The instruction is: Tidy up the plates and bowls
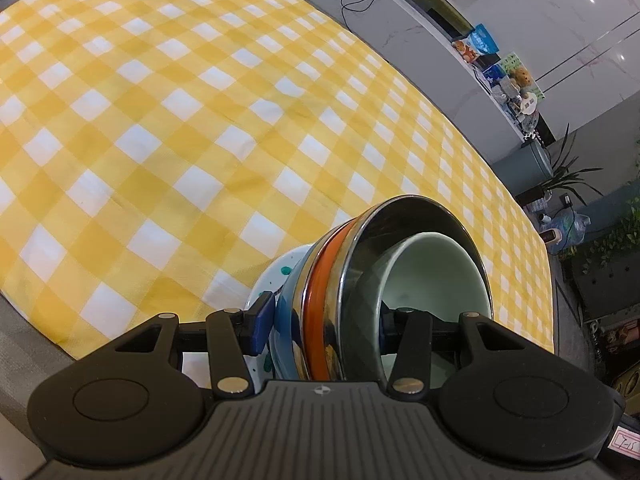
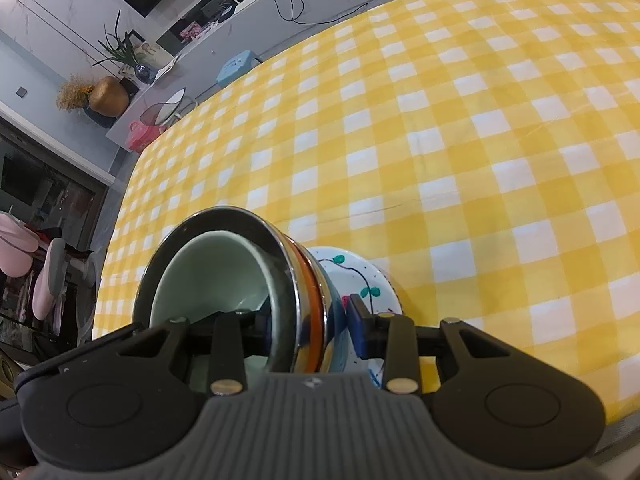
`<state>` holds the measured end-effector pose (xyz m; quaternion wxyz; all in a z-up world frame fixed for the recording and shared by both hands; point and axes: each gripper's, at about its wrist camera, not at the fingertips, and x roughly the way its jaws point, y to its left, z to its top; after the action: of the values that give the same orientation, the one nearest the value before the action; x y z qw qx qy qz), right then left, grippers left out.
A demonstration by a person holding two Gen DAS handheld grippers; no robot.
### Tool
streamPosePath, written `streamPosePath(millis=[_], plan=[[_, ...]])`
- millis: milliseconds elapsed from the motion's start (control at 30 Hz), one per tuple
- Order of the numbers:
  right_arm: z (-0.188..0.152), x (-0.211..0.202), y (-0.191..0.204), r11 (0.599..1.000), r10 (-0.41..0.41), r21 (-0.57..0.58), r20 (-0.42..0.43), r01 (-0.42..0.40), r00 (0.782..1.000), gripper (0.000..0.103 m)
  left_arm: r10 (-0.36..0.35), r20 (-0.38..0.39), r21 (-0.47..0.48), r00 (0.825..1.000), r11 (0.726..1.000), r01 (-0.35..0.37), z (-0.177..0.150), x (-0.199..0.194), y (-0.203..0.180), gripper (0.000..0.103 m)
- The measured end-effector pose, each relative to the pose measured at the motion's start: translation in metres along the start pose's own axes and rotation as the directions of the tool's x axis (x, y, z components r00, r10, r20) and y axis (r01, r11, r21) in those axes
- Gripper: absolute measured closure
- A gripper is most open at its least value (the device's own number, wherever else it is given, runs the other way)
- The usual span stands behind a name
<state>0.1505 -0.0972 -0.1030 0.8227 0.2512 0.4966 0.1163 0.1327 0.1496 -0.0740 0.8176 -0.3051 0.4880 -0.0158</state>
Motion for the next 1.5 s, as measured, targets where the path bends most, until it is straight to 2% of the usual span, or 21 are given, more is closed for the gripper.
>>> streamPosePath(millis=[267,300,367,400,433,567,733,833,933,1000,1133,1333,1500], plan=[[0.002,-0.002,0.0,1.0,-0.007,-0.006,0.004,0.007,1.0,0.066,0.006,0.002,0.004,1.0,1.0,-0.006,0.001,0.003,-0.003,0.049],[0.002,-0.003,-0.001,1.0,-0.003,-0.002,0.006,0.003,1.0,0.065,0.007,0.016,0.006,1.0,1.0,-0.008,0.001,0.001,-0.005,0.049],[0.003,-0.005,-0.002,1.0,0.004,-0.004,0.014,-0.004,1.0,0.052,0.019,0.058,0.031,0.998,0.999,-0.02,0.0,-0.003,-0.01,0.045],[0.003,-0.007,-0.002,1.0,0.0,-0.008,0.019,0.0,1.0,0.05,0.024,0.085,0.043,0.996,0.999,-0.028,-0.001,-0.006,-0.013,0.037],[0.003,-0.008,-0.001,1.0,-0.003,-0.016,0.024,0.003,1.0,0.048,0.03,0.102,0.051,0.994,0.998,-0.036,-0.001,-0.008,-0.015,0.034],[0.003,-0.016,0.003,0.999,0.001,-0.04,0.042,0.001,0.999,0.045,0.05,0.147,0.087,0.988,0.994,-0.064,0.001,-0.019,-0.024,0.034],[0.003,-0.045,0.013,0.995,-0.017,-0.099,0.132,0.03,0.991,0.043,0.063,0.253,0.203,0.966,0.972,-0.116,-0.001,-0.055,-0.051,0.034],[-0.003,-0.077,0.023,0.983,-0.012,-0.177,0.227,0.053,0.974,0.042,0.028,0.314,0.317,0.949,0.939,-0.133,-0.01,-0.083,-0.072,0.034],[-0.014,-0.11,0.031,0.961,-0.002,-0.26,0.33,0.093,0.944,0.039,-0.022,0.381,0.419,0.924,0.895,-0.152,-0.029,-0.111,-0.091,0.033],[-0.024,-0.13,0.035,0.945,0.001,-0.302,0.38,0.123,0.925,0.038,-0.056,0.41,0.467,0.91,0.87,-0.157,-0.042,-0.127,-0.097,0.032],[-0.048,-0.163,0.034,0.921,0.008,-0.351,0.45,0.168,0.893,0.033,-0.101,0.431,0.53,0.897,0.833,-0.161,-0.068,-0.147,-0.102,0.032],[-0.09,-0.19,0.023,0.907,0.0,-0.364,0.503,0.212,0.864,0.03,-0.128,0.495,0.556,0.86,0.807,-0.2,-0.103,-0.161,-0.098,0.024],[-0.122,-0.195,0.011,0.894,-0.017,-0.37,0.536,0.253,0.844,0.029,-0.087,0.509,0.565,0.856,0.785,-0.256,-0.123,-0.153,-0.094,0.023]])
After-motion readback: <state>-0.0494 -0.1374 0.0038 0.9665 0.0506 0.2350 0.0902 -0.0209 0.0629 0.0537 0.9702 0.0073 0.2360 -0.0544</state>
